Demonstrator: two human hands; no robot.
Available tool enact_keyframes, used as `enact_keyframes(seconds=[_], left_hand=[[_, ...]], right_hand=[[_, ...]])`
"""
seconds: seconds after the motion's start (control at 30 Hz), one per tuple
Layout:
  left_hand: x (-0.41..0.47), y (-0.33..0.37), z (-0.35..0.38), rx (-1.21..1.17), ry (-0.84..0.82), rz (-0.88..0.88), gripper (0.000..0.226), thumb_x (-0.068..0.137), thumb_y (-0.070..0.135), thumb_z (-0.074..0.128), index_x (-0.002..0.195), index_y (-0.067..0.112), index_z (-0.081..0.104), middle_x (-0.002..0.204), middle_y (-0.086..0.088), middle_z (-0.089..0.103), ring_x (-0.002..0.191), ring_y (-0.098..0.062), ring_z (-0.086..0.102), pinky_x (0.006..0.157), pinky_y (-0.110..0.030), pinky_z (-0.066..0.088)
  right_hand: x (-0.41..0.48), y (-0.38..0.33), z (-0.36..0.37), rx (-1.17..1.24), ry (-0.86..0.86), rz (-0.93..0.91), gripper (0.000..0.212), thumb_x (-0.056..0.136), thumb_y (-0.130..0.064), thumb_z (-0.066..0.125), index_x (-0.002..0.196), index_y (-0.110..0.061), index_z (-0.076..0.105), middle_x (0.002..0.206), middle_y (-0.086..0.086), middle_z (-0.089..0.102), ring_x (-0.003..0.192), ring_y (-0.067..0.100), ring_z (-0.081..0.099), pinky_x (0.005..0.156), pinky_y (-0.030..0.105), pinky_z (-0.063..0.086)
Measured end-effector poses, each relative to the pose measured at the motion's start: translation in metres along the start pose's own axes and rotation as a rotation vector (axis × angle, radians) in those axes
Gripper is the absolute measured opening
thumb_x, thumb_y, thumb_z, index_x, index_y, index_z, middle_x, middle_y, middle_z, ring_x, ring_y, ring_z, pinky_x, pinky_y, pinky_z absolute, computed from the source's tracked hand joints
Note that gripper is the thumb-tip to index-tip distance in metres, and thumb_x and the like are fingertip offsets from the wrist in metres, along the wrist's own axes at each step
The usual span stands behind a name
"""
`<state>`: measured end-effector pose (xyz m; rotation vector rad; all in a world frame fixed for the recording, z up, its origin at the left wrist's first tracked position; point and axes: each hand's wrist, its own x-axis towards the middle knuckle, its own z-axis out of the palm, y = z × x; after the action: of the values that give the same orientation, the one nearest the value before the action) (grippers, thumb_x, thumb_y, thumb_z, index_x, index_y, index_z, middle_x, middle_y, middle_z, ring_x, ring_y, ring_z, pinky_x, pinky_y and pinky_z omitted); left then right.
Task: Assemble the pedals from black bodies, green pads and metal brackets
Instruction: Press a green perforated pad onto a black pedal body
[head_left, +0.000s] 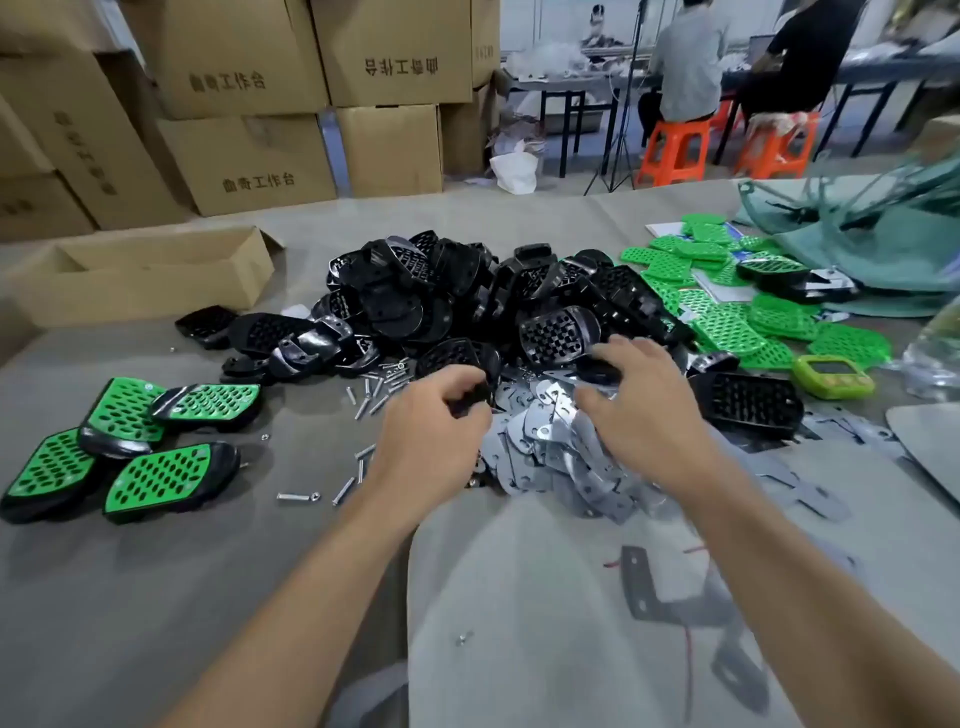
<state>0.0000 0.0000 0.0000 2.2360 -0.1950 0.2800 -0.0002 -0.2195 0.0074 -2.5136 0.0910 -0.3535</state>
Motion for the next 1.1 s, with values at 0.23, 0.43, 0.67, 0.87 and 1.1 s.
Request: enact_keyframes(seconds=[0.23,0.43,0.67,0.87,1.1], left_hand=[[0.031,-0.022,0.036,-0.009,0.16,-0.271,0.076,0.096,0.039,0.063,0.161,0.025,0.025,0.158,-0.002,0.043,0.144,-0.023,0.039,0.12,-0.048,0.034],[0.039,-0.022,0.03,-0.078,0.363,-0.128,0.109,0.072,0.021,0.091,0.154,0.048,0.024,0.117,0.028,0.049,0.106,0.003,0.049,0.083,-0.014,0.043],[0.037,0.0,0.036,-0.74,0.158,-0.086,0.048,0.075,0.012,0.079,0.117,0.035,0.07,0.104,0.005,0.079,0.098,-0.012,0.075,0.082,-0.024,0.059],[0.027,0.01,0.043,-0.912,0.013,-0.207,0.025,0.099,0.009,0.063,0.118,0.02,0.074,0.108,-0.009,0.078,0.101,-0.026,0.074,0.089,-0.042,0.061],[0.016,0.017,0.037,-0.773,0.034,-0.245,0.022,0.082,0.031,0.065,0.093,0.022,0.081,0.085,-0.006,0.078,0.071,-0.021,0.073,0.054,-0.031,0.058]], right_hand=[[0.025,0.019,0.036,-0.246,-0.071,0.001,0.055,0.102,-0.049,0.044,0.149,-0.021,0.048,0.158,0.006,0.04,0.151,0.027,0.021,0.125,0.046,0.005],[0.022,0.011,0.028,-0.163,-0.036,-0.024,0.039,0.101,-0.037,0.055,0.137,-0.025,0.061,0.144,-0.002,0.058,0.144,0.015,0.033,0.124,0.032,0.003],[-0.005,-0.032,0.032,0.691,-0.129,-0.076,0.066,0.085,-0.031,0.071,0.142,-0.053,0.045,0.109,-0.03,0.071,0.104,-0.005,0.067,0.087,0.015,0.054],[0.003,-0.016,0.025,0.933,-0.261,0.013,0.063,0.08,-0.011,0.067,0.136,-0.039,0.057,0.1,0.006,0.079,0.093,0.027,0.076,0.085,0.05,0.061],[0.006,-0.003,0.01,1.036,-0.343,0.077,0.049,0.079,-0.006,0.072,0.123,-0.028,0.071,0.099,0.019,0.077,0.094,0.041,0.073,0.085,0.053,0.06]])
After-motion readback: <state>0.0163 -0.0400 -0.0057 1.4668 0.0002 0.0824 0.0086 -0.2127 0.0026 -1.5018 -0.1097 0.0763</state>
